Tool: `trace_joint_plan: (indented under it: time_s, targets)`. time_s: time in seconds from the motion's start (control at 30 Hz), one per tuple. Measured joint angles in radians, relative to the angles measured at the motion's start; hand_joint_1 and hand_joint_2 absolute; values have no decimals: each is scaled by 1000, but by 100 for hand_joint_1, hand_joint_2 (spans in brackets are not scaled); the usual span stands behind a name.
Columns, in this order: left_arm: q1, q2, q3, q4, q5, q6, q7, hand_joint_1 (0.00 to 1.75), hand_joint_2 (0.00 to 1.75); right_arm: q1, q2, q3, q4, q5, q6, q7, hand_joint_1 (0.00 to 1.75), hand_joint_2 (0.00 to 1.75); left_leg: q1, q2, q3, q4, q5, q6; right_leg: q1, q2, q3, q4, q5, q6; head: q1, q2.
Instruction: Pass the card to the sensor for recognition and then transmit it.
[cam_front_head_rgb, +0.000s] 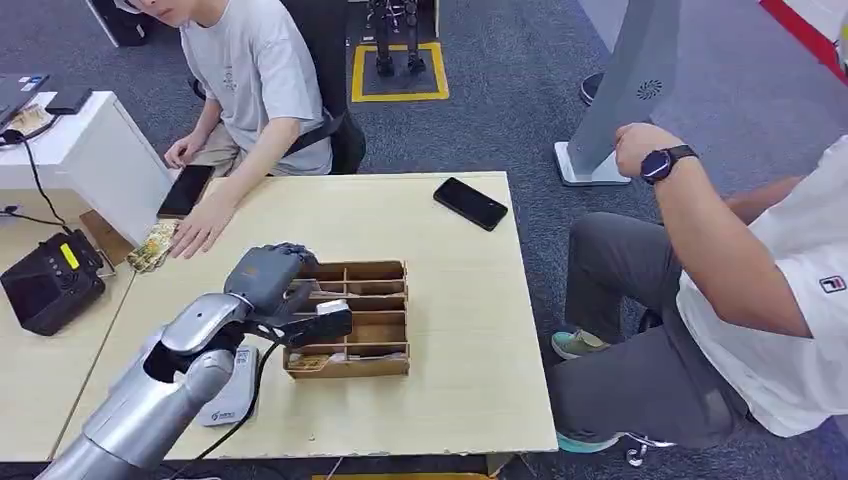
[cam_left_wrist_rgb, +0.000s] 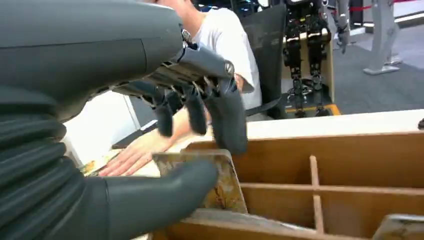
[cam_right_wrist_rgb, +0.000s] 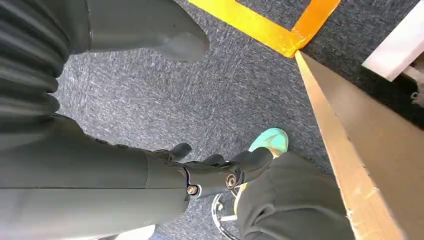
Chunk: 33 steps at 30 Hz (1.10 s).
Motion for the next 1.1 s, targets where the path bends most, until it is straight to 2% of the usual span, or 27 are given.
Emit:
trace_joint_plan:
  time_s: [1.1]
  targets:
    - [0,0,-13,0,3,0,0,175,175,0,0,2,-13,-1,0,6,0,175,0,0,0,0,0,0,0,0,0,0,0,0,0,0]
